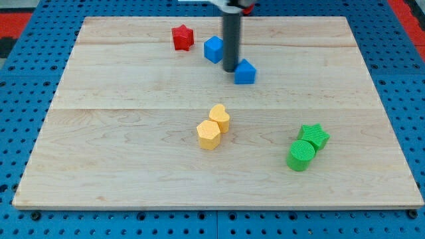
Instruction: Move the blue cube into the blue triangle
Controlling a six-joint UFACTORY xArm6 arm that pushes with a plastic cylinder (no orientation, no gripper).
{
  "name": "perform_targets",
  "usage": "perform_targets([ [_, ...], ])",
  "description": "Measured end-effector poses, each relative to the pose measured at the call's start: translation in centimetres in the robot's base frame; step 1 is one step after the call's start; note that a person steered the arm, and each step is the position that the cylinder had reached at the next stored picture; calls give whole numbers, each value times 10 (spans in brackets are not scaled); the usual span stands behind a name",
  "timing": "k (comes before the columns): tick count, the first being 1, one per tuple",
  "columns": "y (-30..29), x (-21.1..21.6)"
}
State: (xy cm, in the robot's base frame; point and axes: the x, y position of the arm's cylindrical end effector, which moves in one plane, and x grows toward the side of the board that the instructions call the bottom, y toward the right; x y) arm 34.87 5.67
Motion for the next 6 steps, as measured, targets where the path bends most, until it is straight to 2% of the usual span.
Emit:
perform_targets([
  [1, 7, 0],
  [3, -146, -53],
  [4, -111, -89],
  [6, -33, -57],
])
